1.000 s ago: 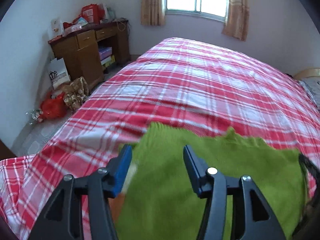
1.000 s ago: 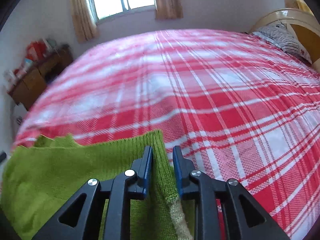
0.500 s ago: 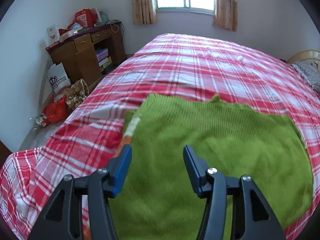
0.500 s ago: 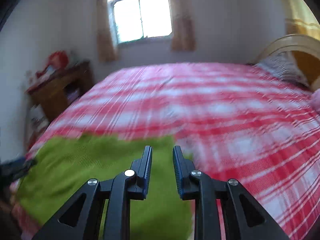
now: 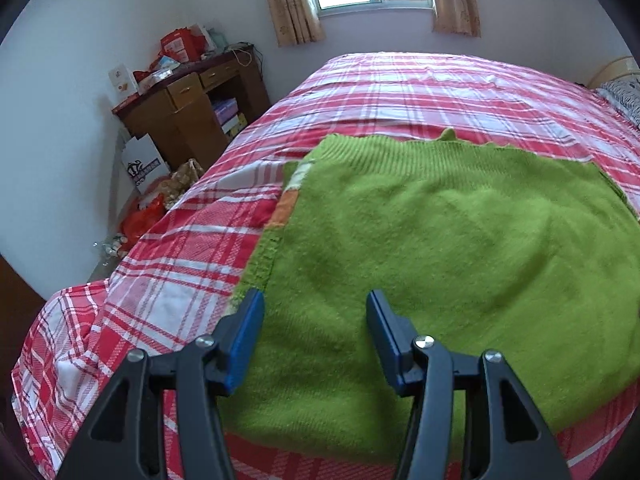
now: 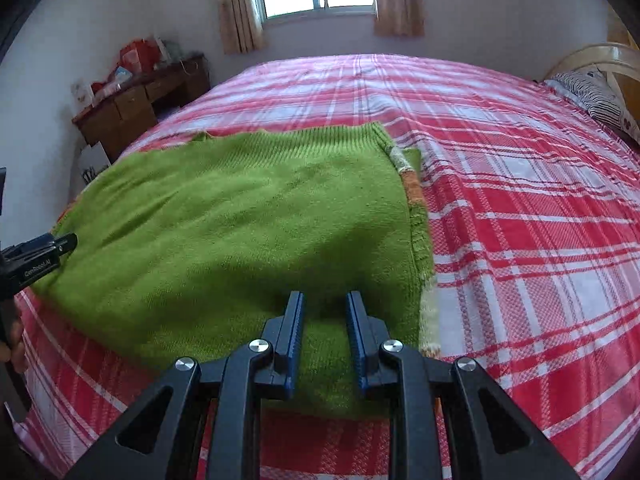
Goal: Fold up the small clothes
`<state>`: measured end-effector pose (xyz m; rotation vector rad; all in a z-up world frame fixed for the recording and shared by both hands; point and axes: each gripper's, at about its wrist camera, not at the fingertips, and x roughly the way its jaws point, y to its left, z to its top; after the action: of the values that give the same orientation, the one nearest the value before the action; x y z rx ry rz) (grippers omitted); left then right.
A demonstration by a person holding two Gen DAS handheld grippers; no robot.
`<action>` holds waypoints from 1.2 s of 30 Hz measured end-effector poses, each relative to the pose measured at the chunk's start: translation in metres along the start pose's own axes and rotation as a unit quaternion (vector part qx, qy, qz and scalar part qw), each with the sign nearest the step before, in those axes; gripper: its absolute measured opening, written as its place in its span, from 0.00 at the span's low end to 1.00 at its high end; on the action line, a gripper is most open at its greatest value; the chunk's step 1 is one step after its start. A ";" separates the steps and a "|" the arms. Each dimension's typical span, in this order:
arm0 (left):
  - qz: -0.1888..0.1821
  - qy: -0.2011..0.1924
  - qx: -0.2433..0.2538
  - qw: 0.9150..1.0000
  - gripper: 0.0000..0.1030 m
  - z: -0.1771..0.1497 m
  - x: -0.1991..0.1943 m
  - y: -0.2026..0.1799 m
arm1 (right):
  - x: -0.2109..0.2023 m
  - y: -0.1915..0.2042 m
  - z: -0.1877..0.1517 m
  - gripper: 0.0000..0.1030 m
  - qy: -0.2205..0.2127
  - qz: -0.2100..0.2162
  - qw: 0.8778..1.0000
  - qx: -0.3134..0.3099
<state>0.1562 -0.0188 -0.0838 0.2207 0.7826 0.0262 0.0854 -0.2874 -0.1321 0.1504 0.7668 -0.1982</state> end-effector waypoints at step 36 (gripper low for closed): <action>-0.168 0.026 -0.211 0.963 0.90 -0.058 -0.006 0.094 | -0.017 0.066 -0.022 0.22 -0.022 0.009 0.997 -0.074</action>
<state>0.1162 0.0828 -0.1001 -0.3205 0.8387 -0.1215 0.0737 -0.2163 -0.1317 0.0119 0.7328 -0.1262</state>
